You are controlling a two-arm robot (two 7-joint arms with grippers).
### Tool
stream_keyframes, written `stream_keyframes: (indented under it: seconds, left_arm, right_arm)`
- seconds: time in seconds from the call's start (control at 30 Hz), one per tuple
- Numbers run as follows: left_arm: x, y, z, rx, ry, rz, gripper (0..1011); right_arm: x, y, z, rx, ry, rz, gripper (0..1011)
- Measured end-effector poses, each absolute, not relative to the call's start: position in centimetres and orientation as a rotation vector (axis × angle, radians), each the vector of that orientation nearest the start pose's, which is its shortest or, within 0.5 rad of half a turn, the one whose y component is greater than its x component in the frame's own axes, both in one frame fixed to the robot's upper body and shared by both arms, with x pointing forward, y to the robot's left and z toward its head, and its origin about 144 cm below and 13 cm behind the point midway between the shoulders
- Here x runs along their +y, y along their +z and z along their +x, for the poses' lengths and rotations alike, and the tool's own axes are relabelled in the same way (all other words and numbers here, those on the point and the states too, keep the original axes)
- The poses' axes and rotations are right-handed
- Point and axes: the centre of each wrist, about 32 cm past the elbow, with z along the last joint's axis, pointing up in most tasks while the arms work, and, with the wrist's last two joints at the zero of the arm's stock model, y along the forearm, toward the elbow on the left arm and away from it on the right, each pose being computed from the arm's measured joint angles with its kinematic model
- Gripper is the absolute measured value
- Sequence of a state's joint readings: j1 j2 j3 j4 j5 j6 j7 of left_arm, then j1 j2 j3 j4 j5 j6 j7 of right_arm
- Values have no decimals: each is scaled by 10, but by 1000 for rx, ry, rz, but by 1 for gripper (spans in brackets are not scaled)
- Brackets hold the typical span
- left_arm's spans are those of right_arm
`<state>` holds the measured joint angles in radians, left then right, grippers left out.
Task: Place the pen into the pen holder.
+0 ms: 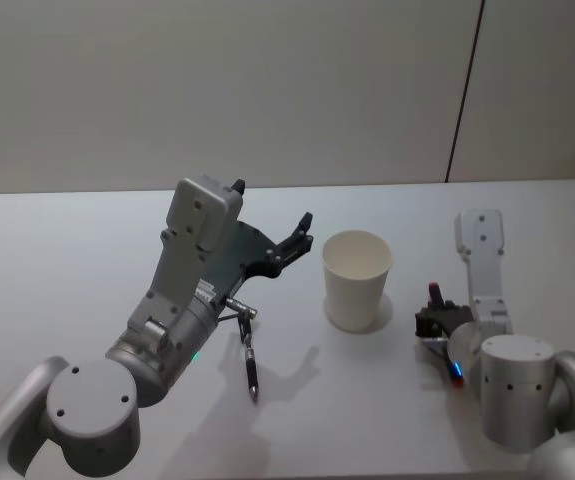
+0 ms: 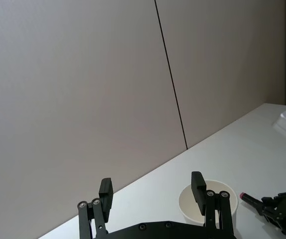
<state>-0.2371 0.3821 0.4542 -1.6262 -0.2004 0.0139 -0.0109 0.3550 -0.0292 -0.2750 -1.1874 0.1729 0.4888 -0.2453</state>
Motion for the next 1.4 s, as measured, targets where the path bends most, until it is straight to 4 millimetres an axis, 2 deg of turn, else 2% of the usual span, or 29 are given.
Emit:
stream_keyframes:
  seconds: [0.7,1.4]
  left_arm:
    - [198,1204,492,-268,1124,61,1004]
    - [198,1204,492,-268,1124,61,1004]
  right_arm:
    - [-143,1172,537,217,-1461,-229,181]
    - [-165,1184,531,-16,-1275,49,181]
